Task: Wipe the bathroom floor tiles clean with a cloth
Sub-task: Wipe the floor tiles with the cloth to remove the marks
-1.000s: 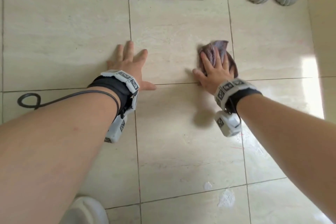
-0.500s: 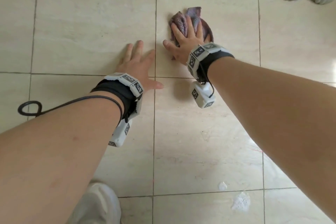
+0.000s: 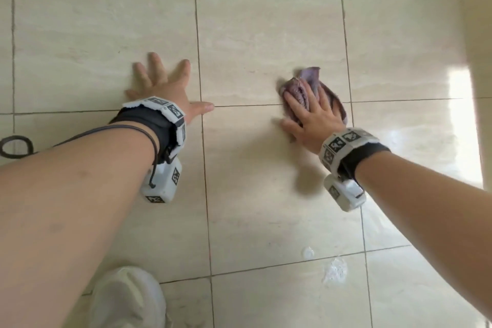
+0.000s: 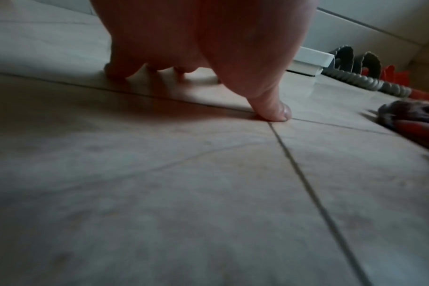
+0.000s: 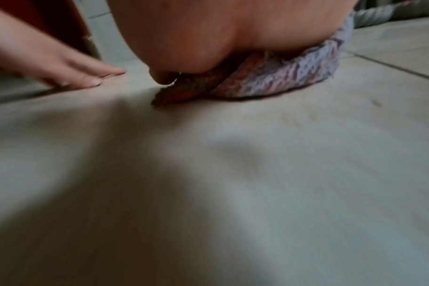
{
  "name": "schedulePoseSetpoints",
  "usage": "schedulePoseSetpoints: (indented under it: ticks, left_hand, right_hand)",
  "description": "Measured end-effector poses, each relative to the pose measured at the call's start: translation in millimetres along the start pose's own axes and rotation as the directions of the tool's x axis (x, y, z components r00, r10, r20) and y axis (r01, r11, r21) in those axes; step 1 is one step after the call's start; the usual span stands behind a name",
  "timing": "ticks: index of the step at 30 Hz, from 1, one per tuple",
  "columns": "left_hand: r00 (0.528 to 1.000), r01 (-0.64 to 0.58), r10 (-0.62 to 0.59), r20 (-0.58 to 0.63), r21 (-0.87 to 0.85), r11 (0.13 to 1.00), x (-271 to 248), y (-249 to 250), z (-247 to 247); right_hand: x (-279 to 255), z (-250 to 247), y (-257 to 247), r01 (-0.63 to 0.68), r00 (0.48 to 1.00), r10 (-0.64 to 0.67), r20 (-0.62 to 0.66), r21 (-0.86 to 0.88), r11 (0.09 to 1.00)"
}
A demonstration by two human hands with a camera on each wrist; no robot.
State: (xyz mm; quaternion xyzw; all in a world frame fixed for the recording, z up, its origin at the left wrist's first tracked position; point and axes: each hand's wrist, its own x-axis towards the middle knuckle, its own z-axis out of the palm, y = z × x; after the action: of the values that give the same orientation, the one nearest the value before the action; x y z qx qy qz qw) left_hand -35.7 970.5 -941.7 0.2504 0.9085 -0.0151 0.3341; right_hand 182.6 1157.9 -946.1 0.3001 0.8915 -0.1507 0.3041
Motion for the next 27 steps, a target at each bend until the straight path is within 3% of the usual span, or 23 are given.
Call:
schedulePoseSetpoints:
  ticks: [4,7,9,13,15,18,22,25,27]
  left_hand:
    - [1.000,0.015,-0.016,-0.015,-0.018,1.000,5,19,3]
    - [0.999,0.013,-0.013,-0.053,0.008,1.000,10,33,4]
    - [0.998,-0.017,0.018,-0.053,0.026,1.000,14,47,6]
    - [0.988,-0.146,0.150,-0.036,0.096,0.985,18,94,16]
    - [0.972,-0.231,0.234,-0.009,0.135,0.964,18,125,23]
    - [0.938,-0.342,0.346,0.003,0.166,0.925,18,166,32]
    - [0.920,-0.383,0.392,-0.006,0.204,0.901,24,190,33]
    - [0.913,-0.396,0.407,0.005,0.240,0.886,28,198,29]
    - [0.906,-0.416,0.422,0.036,0.252,0.874,27,206,27]
  right_hand:
    - [28,-10,-41,-0.020,0.998,0.029,-0.063,0.150,0.988]
    - [2,13,-64,0.109,0.994,-0.107,-0.024,0.092,0.990]
    - [-26,32,-50,0.133,0.991,-0.134,0.010,0.063,0.989]
    - [-50,37,26,-0.103,0.995,0.104,0.001,0.138,0.985]
    - [-38,23,59,-0.234,0.971,0.238,0.002,0.186,0.954]
    - [-1,-3,74,-0.321,0.938,0.344,-0.034,0.289,0.902]
    - [21,-19,61,-0.291,0.935,0.346,-0.080,0.385,0.876]
    - [-15,8,57,-0.227,0.963,0.262,-0.058,0.340,0.913]
    - [-45,31,62,-0.281,0.953,0.302,-0.014,0.331,0.901]
